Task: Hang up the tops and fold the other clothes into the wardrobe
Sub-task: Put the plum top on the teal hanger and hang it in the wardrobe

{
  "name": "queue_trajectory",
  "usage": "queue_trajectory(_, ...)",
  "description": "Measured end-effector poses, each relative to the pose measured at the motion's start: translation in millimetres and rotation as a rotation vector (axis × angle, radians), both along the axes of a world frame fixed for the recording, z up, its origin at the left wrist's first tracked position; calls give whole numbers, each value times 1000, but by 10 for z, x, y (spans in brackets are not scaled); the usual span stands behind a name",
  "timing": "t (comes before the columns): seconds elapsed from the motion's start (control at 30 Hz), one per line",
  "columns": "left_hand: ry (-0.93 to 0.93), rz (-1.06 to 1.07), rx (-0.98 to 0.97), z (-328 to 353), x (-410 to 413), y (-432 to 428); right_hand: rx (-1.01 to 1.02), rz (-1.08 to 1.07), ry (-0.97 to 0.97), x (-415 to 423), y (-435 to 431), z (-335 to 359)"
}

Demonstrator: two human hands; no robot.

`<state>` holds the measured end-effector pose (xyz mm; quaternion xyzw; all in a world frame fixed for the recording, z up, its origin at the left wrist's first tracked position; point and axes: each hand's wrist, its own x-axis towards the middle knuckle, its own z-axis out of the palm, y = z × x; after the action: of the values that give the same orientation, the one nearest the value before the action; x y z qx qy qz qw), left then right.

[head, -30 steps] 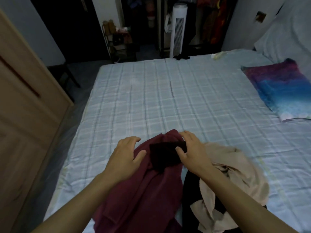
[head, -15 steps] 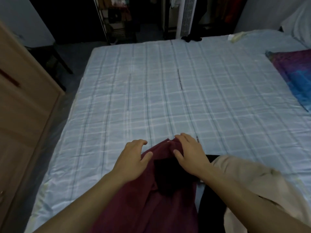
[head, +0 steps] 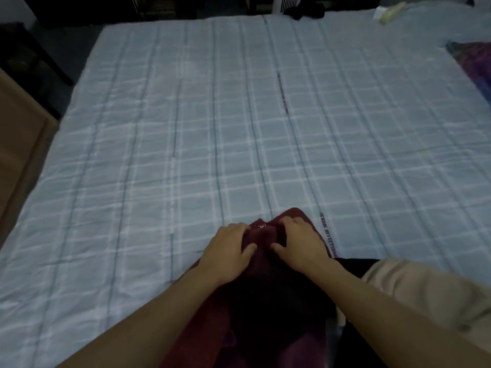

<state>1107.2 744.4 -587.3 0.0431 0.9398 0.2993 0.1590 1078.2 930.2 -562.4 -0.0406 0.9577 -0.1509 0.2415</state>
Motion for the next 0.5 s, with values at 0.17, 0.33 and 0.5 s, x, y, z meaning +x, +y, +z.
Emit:
queue_trajectory(0.17, -134, -128, -171, -316, -150, 54, 156, 60, -49, 40, -64, -243)
queue_trajectory(0.33, -59, -149, -254, -478, -65, 111, 142, 15, -102, 164, -72, -401)
queue_trajectory(0.5, -25, -148, -229, -508, 81, 147, 115, 9, -21, 359, -59, -510)
